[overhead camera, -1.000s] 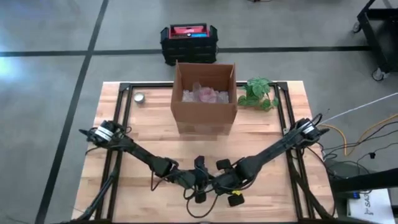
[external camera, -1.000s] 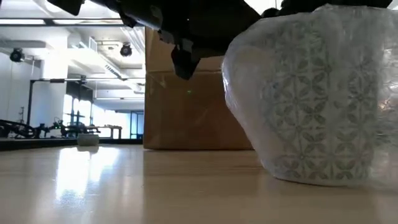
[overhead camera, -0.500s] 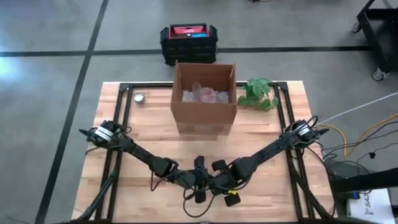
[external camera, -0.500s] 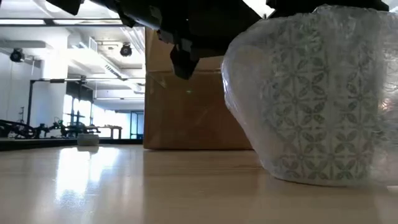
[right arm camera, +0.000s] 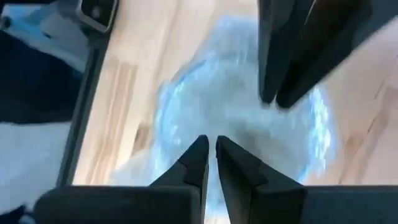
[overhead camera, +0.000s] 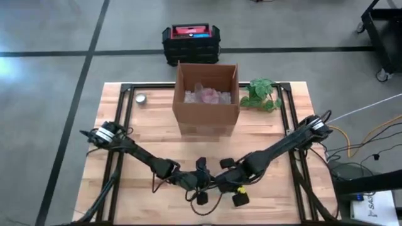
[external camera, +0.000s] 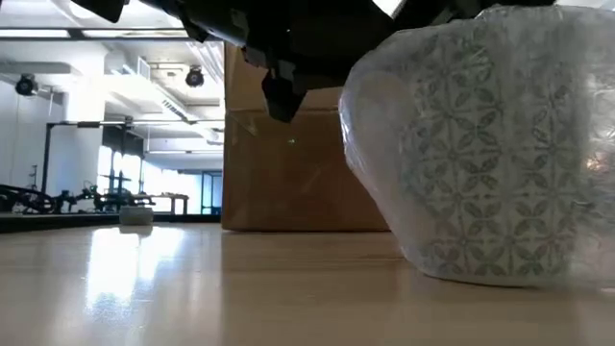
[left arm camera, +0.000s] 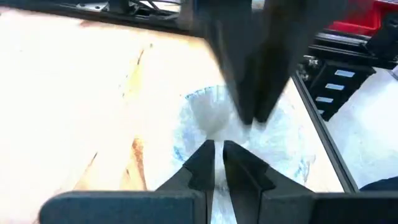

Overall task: Wrap mug
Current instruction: Wrap the white mug in bubble wrap

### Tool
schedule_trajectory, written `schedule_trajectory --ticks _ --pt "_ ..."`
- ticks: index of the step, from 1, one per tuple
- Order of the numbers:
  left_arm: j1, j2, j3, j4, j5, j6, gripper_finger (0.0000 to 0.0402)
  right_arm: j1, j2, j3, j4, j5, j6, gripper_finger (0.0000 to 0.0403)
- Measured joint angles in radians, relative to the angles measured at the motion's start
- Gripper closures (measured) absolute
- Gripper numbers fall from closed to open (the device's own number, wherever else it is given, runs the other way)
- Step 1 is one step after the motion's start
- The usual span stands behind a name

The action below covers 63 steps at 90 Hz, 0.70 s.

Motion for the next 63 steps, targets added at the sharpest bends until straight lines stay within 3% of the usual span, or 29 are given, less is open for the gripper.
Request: schedule_trajectory --ticks 17,47,63 --pt "0.000 0.000 0.000 0.000 0.001 0.000 0.0379 -0.005 0.044 -0.011 0.075 0.060 -0.009 0.0384" --pt "0.000 0.000 0.001 0.001 0.005 0.014 0.0379 -0.004 0.195 -0.023 0.127 0.057 -0.015 0.0385" --pt "0.000 0.000 0.001 -0.005 0.004 0.018 0.0379 -0.006 0.200 -0.022 0.132 0.057 -0.033 0.0385"
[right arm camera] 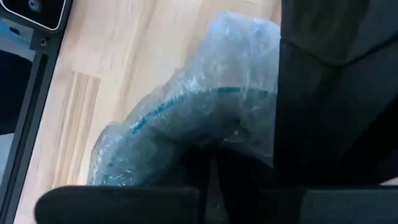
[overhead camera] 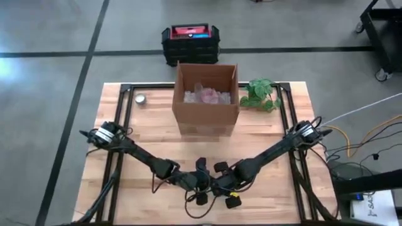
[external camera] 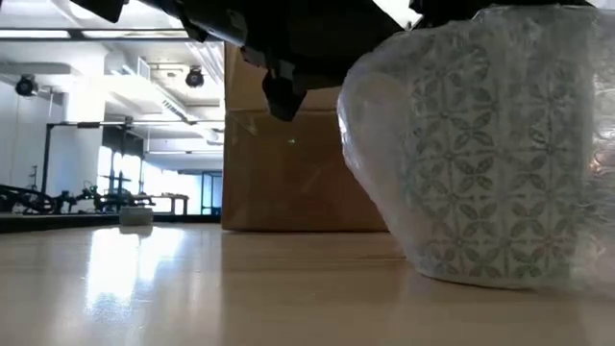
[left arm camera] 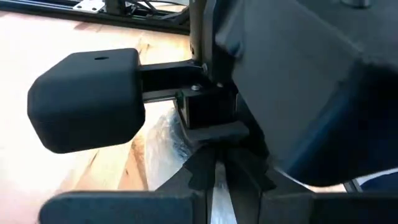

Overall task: Wrap mug
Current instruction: Wrap the white mug in bubble wrap

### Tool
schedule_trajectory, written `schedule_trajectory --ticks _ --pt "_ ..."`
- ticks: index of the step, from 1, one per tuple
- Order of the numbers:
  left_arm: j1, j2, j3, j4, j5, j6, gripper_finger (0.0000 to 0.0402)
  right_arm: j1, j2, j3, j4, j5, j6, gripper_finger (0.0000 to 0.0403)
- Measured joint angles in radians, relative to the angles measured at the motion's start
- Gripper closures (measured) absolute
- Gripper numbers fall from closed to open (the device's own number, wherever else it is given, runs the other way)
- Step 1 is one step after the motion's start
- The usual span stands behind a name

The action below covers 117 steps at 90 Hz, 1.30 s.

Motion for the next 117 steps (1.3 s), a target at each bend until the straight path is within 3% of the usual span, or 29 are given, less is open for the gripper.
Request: schedule_trajectory --ticks 28,59,72,82,98,117 --pt "0.000 0.000 0.000 0.003 -0.003 -0.003 0.0379 -0.001 -0.066 -0.008 -0.007 0.007 0.065 0.0376" --pt "0.002 0.000 0.000 0.007 -0.011 -0.004 0.0379 0.000 -0.071 -0.006 -0.018 0.008 0.094 0.0229" --pt "0.001 0.000 0.000 0.006 -0.010 -0.004 0.0379 0.001 -0.072 -0.005 -0.020 0.009 0.085 0.0210" --pt "0.000 0.000 0.000 0.006 0.000 -0.004 0.0379 0.001 -0.071 -0.005 -0.015 -0.006 0.052 0.0242" --pt "0.000 0.000 0.000 0.006 0.005 -0.003 0.0379 -0.001 -0.067 -0.008 -0.008 -0.057 0.010 0.0381" --pt "0.000 0.000 0.000 0.006 0.004 -0.003 0.0379 0.000 -0.067 0.004 -0.020 -0.053 0.007 0.0399"
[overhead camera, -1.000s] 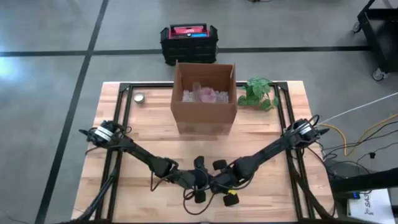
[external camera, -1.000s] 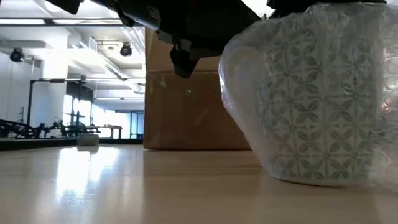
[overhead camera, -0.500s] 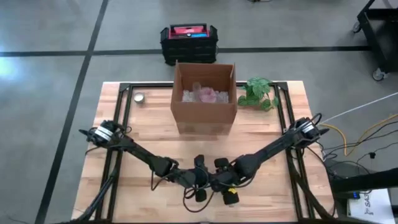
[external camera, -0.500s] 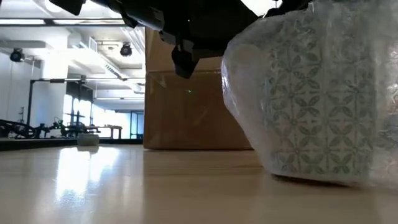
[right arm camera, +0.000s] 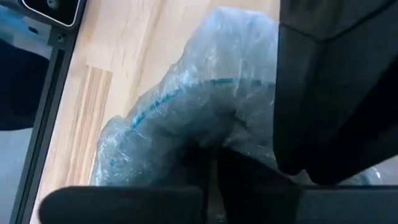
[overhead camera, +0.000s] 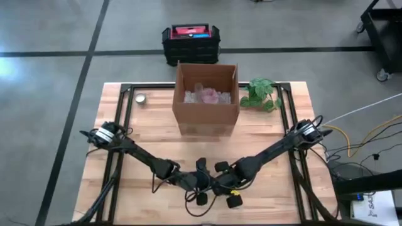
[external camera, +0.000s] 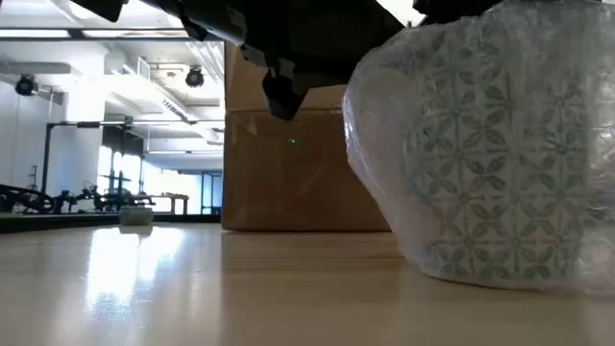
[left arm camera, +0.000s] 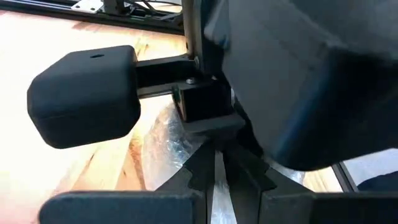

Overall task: Wrap mug
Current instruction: Wrap the white mug in bubble wrap

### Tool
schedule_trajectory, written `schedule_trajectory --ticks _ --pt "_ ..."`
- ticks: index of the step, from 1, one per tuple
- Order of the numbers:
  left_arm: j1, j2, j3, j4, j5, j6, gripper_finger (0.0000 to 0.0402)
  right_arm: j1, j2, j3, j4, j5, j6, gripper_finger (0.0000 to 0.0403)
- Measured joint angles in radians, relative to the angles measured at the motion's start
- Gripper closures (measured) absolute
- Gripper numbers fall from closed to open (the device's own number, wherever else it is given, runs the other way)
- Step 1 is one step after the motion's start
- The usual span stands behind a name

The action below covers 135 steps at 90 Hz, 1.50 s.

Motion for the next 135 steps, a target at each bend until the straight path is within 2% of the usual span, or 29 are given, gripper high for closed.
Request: schedule_trajectory --ticks 14,31,45,51,66,86,96,109,123,135 --pt "0.000 0.000 0.000 -0.002 -0.006 0.000 0.0379 0.000 -0.017 0.050 -0.043 0.020 -0.009 0.0401" --pt "0.000 0.000 0.000 -0.001 -0.006 0.000 0.0379 -0.005 -0.088 0.102 -0.181 0.023 0.017 0.0402" --pt "0.000 0.000 0.000 -0.002 -0.006 0.000 0.0379 -0.003 -0.133 0.103 -0.184 -0.048 0.066 0.0403" --pt "0.000 0.000 0.000 -0.002 -0.006 0.000 0.0379 0.002 -0.136 0.105 -0.179 -0.047 0.070 0.0403" --pt "0.000 0.000 0.000 -0.001 -0.005 0.000 0.0379 0.004 -0.092 0.075 -0.134 -0.027 0.063 0.0403" --pt "0.000 0.000 0.001 0.001 -0.003 0.000 0.0379 -0.003 0.046 0.047 -0.104 0.020 0.010 0.0402" --pt "0.000 0.000 0.001 0.001 -0.005 0.001 0.0379 -0.005 0.054 0.061 -0.118 0.019 -0.014 0.0402" --pt "0.000 0.000 0.000 -0.001 -0.006 0.001 0.0379 -0.006 -0.004 0.112 -0.194 0.028 -0.009 0.0403" --pt "0.000 0.000 0.000 -0.001 -0.006 0.001 0.0379 -0.005 -0.120 0.139 -0.191 0.031 0.020 0.0403" --pt "0.000 0.000 0.000 -0.001 -0.007 0.001 0.0379 -0.005 -0.126 0.134 -0.176 0.085 0.037 0.0403"
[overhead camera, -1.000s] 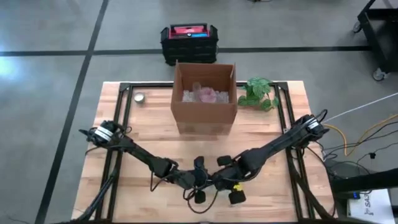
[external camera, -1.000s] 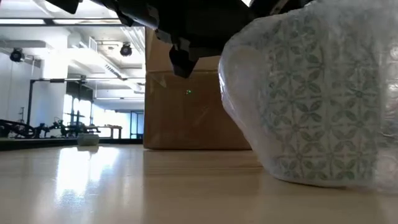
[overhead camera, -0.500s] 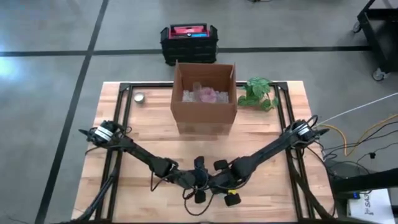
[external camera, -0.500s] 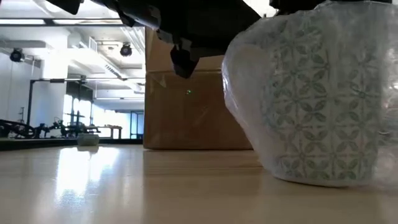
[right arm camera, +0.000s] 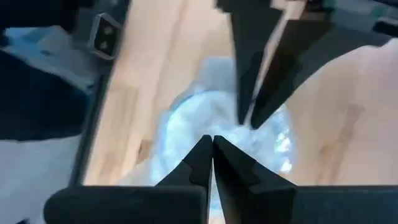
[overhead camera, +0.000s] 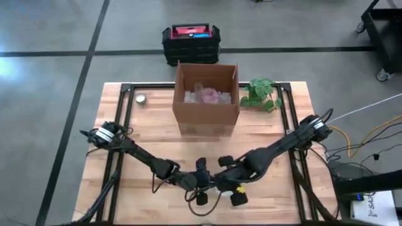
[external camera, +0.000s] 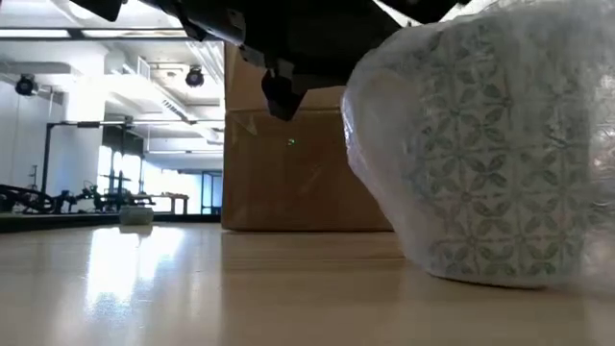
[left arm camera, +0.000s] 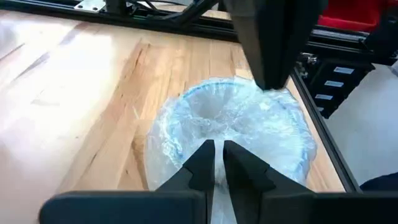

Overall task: Wrap mug
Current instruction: Wrap the white mug in bubble wrap

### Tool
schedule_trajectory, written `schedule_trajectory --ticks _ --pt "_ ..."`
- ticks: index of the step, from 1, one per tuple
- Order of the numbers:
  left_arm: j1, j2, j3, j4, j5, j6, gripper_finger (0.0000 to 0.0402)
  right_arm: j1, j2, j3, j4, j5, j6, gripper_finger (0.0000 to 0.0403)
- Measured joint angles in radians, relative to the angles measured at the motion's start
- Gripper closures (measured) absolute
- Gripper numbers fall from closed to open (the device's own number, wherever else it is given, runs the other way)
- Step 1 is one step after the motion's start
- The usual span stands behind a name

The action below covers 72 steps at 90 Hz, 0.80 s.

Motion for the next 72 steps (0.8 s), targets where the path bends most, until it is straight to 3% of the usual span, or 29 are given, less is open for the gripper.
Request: schedule_trajectory --ticks 39,72 --pt "-0.002 0.000 -0.001 -0.010 0.001 -0.001 0.0379 0.000 0.212 -0.007 0.027 0.033 -0.017 0.0403" --pt "0.000 0.000 0.002 0.001 0.002 -0.002 0.0379 0.003 0.013 0.044 -0.073 -0.050 0.043 0.0403"
